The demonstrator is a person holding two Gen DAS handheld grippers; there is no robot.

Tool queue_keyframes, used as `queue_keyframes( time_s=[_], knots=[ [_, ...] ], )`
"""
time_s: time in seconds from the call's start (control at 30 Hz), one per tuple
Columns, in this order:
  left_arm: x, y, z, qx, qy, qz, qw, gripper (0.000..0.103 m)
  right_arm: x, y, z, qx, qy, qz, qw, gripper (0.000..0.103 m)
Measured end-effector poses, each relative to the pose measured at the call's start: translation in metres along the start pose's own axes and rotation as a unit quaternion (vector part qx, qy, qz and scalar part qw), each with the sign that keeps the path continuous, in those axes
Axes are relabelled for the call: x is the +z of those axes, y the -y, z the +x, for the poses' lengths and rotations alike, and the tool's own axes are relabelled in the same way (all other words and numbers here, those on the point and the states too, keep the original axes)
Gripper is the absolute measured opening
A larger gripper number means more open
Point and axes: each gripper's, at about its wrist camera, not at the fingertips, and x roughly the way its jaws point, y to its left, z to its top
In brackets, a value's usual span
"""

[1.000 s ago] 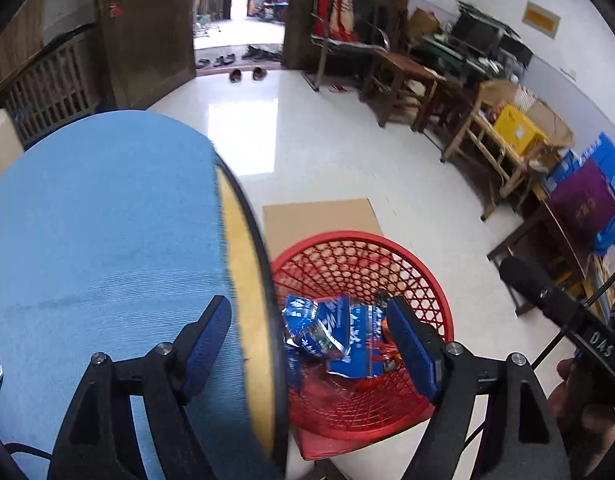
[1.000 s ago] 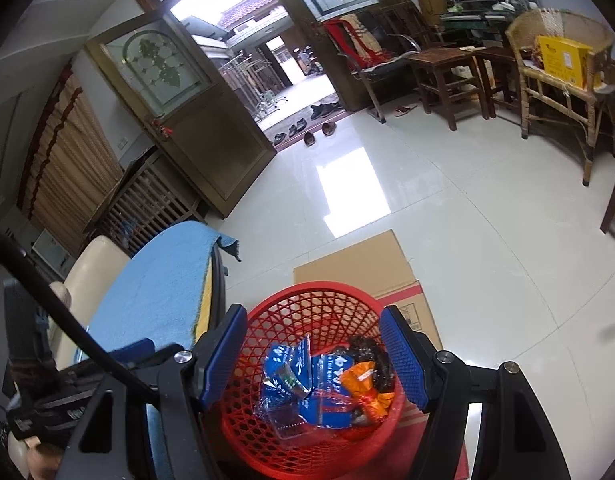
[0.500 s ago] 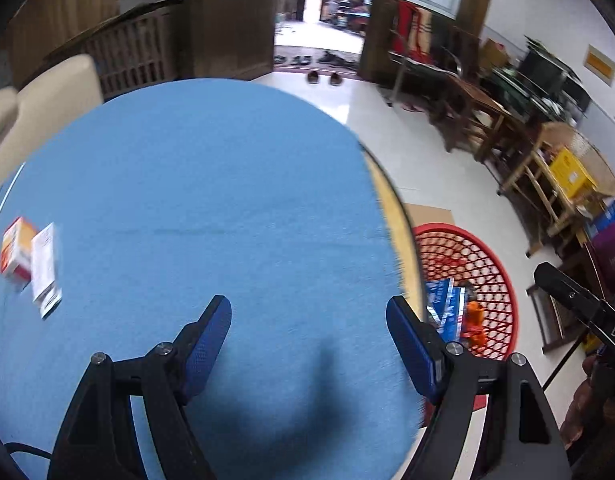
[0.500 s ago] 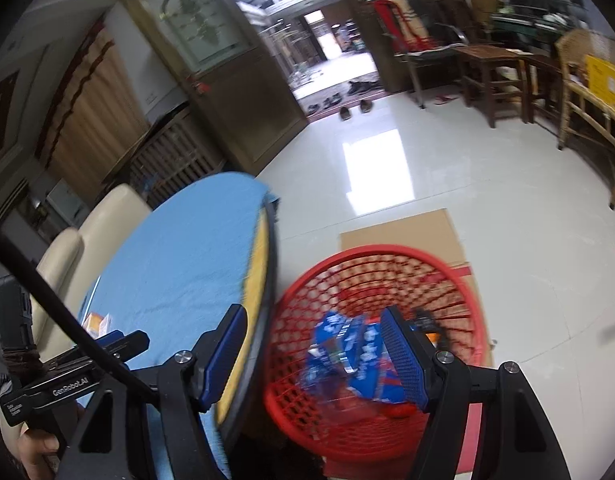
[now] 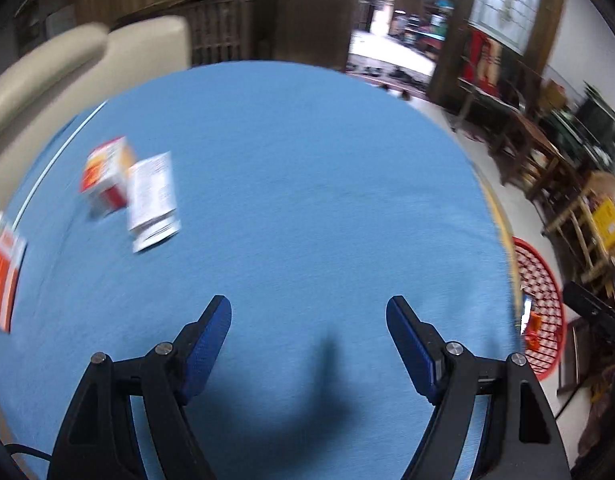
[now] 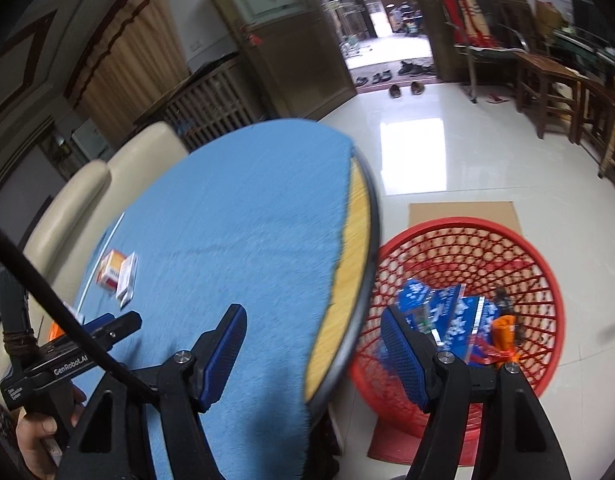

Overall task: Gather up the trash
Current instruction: 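Grasp the white medicine box with the right tool while the left tool grasps the red-white box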

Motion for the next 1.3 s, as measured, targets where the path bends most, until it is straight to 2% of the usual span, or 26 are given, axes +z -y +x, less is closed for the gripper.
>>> queue_keyframes(
  time_s=[0.13,0.3,0.43,0.57,0.73,0.83,1.03,1.27,1.3],
  knots=[
    [-0.011,-0.049,0.004,0.044,-0.003,-0.047,0.9980,0.080,-0.003,-0.024,0.017,0.009,-0.021,-0.025,0.999,0.073],
    [-0.022,-0.112,-0.004,0.090,0.006,-0.105,0.9904,0.080,-0.001,-0.067,0.045,0.029,-0.050,-0.063,0.996,0.073],
    [-0.031,-0.147,-0.009,0.113,0.014,-0.145,0.9828,0.080,-0.003,-0.120,0.071,0.056,-0.067,-0.105,0.991,0.073],
    [-0.036,-0.171,-0.010,0.123,0.017,-0.157,0.9797,0.080,-0.011,-0.186,0.100,0.093,-0.082,-0.164,0.979,0.073],
    [-0.042,-0.192,-0.020,0.132,0.022,-0.170,0.9764,0.080,-0.021,-0.254,0.137,0.119,-0.094,-0.220,0.964,0.073],
    [-0.042,-0.202,-0.025,0.135,0.024,-0.181,0.9739,0.080,-0.023,-0.289,0.165,0.114,-0.096,-0.243,0.959,0.073],
    [-0.041,-0.217,-0.035,0.139,0.034,-0.193,0.9707,0.080,-0.013,-0.326,0.207,0.101,-0.092,-0.257,0.957,0.073],
    [-0.019,-0.220,-0.042,0.132,0.055,-0.195,0.9703,0.080,-0.007,-0.346,0.240,0.080,-0.094,-0.266,0.956,0.072],
    [-0.014,-0.219,-0.042,0.131,0.057,-0.193,0.9707,0.080,-0.008,-0.348,0.244,0.075,-0.096,-0.271,0.955,0.064]
  ],
)
